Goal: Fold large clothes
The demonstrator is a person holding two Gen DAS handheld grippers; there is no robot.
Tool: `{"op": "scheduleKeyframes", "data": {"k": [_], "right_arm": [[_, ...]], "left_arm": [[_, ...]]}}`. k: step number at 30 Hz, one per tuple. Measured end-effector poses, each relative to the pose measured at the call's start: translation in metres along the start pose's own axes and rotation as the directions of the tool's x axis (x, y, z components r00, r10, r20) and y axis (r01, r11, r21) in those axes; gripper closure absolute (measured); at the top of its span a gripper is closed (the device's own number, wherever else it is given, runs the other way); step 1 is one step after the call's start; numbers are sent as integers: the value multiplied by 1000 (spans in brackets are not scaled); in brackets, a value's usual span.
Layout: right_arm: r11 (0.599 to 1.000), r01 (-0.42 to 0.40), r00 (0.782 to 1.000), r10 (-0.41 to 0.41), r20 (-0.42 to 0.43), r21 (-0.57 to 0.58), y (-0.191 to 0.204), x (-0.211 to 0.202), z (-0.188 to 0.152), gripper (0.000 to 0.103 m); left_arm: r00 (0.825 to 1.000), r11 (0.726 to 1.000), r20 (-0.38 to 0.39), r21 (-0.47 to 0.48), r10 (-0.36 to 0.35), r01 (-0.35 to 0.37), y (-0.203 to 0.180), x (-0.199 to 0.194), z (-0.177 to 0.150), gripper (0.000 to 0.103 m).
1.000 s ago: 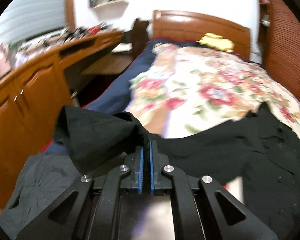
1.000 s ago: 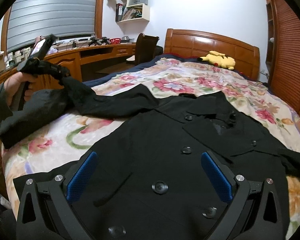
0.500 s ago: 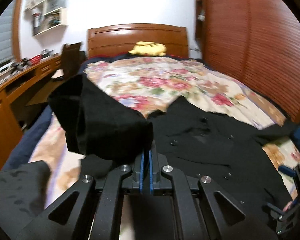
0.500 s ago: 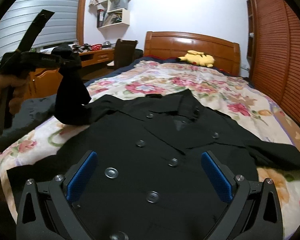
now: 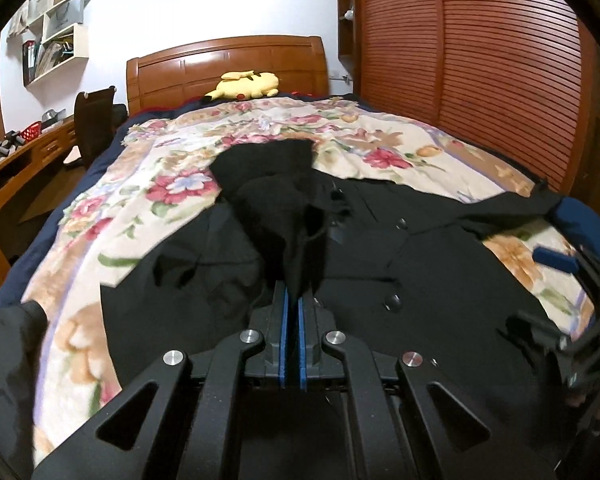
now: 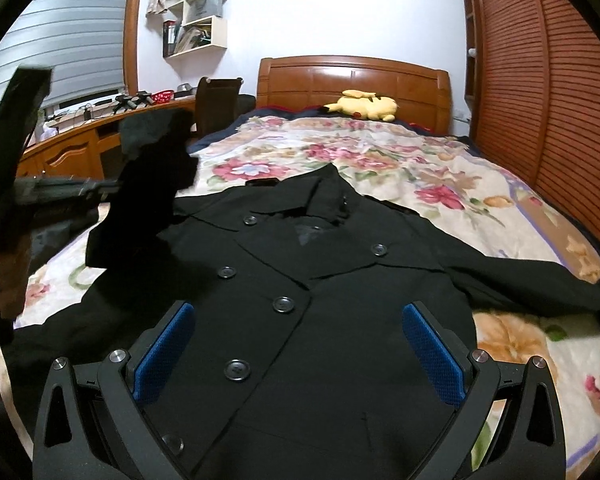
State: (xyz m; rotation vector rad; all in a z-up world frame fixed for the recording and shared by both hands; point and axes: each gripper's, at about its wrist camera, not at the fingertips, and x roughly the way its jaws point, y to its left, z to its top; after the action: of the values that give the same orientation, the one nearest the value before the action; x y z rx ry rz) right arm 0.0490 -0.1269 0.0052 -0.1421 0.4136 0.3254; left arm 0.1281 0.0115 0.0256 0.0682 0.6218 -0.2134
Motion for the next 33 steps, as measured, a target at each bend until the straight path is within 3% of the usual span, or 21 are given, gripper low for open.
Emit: {"op": "scheduleKeyframes", "data": {"k": [10, 11, 13, 15, 17, 19, 20, 21, 33], "right_arm": [[1000, 1, 1000, -1, -3, 14, -5, -1, 3, 0], [1000, 0, 1000, 0, -4, 15, -6, 0, 4, 0], [1000, -1, 1000, 1, -6, 17, -7, 3, 7, 0], [1000, -3, 1000, 3, -6, 18, -6, 4, 7, 0], [1000, -8, 1000, 8, -6, 19, -6, 5, 8, 0], [1000, -18, 1000, 18, -7, 19, -8, 7, 10, 0], [1000, -25, 1000, 25, -7, 18, -8, 8, 11, 0], [999, -32, 999, 32, -6, 16, -9, 9, 12, 0], [990, -141, 990, 141, 7, 16, -3, 19, 15, 10]], "left_arm": [[1000, 1000, 6, -26, 9, -9, -11, -1, -38, 98], [1000, 999, 2, -28, 15, -15, -11, 0, -43, 95], [999, 999, -15, -21, 33, -34, -12, 4, -48, 84], [998, 998, -22, -20, 52, -52, -9, 6, -52, 63], [1000, 998, -1, -47, 29, -29, -3, 2, -54, 55], [1000, 997, 13, -67, 25, -24, 4, -5, -55, 40], [999, 997, 26, -67, 33, -31, 6, -8, -55, 26], [998, 997, 44, -69, 43, -40, 9, -13, -56, 21], [992, 988, 41, -106, 117, -112, 50, -29, -74, 21]]}}
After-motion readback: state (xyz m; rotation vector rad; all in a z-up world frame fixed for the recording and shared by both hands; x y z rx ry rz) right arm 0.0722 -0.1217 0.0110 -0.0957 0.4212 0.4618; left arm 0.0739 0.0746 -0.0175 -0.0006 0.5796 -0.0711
